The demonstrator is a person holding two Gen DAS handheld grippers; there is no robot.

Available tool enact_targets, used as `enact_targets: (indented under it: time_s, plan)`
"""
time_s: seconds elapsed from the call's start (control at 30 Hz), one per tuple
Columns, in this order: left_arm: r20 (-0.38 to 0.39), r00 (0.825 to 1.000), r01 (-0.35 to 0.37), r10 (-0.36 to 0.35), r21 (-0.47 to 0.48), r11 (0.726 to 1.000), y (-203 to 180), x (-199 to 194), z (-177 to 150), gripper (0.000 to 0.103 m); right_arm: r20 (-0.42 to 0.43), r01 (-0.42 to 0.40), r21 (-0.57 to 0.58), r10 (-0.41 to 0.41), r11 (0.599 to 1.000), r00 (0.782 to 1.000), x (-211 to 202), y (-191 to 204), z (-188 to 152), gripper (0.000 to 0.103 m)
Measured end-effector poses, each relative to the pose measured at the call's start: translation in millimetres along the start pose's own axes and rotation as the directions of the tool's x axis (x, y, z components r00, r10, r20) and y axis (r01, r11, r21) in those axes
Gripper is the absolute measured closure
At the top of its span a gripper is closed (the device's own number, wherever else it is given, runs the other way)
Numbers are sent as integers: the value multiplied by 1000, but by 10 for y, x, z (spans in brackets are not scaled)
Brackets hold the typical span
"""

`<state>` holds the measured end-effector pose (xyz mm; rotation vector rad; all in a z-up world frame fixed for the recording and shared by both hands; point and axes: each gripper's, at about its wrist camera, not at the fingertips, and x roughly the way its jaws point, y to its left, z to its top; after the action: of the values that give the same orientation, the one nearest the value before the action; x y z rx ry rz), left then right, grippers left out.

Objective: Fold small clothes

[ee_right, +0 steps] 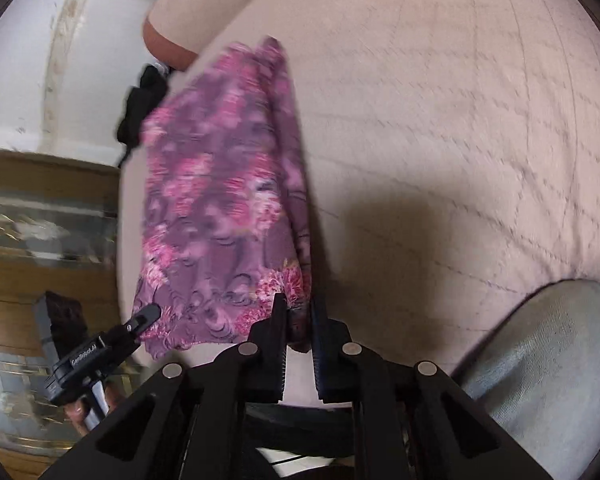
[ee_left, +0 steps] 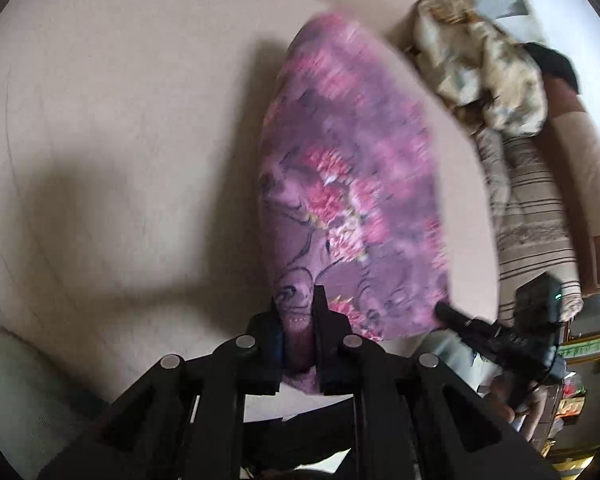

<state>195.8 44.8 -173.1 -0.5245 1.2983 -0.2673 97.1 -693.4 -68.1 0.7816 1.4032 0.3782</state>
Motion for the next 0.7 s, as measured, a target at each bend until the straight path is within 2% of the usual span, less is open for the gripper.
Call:
enact_targets:
  time_s: [0.07,0.1,0.13,0.17,0.2,0.23,0.27,0.33,0.4,0.53,0.6,0.63,0.7]
  plan:
    - [-26,1000,1,-3,-87,996,148,49,-50,74,-28,-39,72,41,997,999,119,-125,-6,89]
    - [-32,999,9,-12,-109,994,163,-1,-61,73,-32,-67,113,71,991,997,120,-173,-13,87]
    - [-22,1000,17,-20,-114,993,150,-111,-71,71,-27,-90,128,94,988,995,91,-171,-26,86]
    - [4,1000,4,-4,-95,995,129,-231,-82,65,-15,-85,109,88,990,996,43,-128,-42,82]
    - [36,999,-29,31,-68,997,86,-339,-74,60,-1,-64,84,64,994,998,-8,-84,-52,75]
    - [70,995,-67,69,-38,997,47,-432,-59,47,9,-30,58,30,998,1000,-58,-19,-66,58]
    - [91,992,-89,90,-21,996,19,-484,-37,39,26,-14,32,13,999,1000,-114,36,-69,48]
    - [133,983,-129,127,6,992,-6,-573,45,38,67,16,-18,-15,1000,998,-223,137,-43,47]
    - [111,984,-138,137,10,990,-30,-509,198,38,92,48,-69,-42,996,995,-285,246,71,44]
    - [89,990,-114,109,53,992,-130,-254,528,38,54,-2,-199,13,980,998,-135,487,450,44]
    - [81,993,-88,84,45,995,-120,-87,690,38,45,-3,-204,12,979,999,-3,526,673,45]
    - [68,995,-81,79,26,996,-111,-4,754,38,39,-21,-211,30,977,999,72,528,787,49]
    - [46,998,-47,47,-7,999,-84,114,837,38,20,-11,-198,16,980,1000,239,456,948,73]
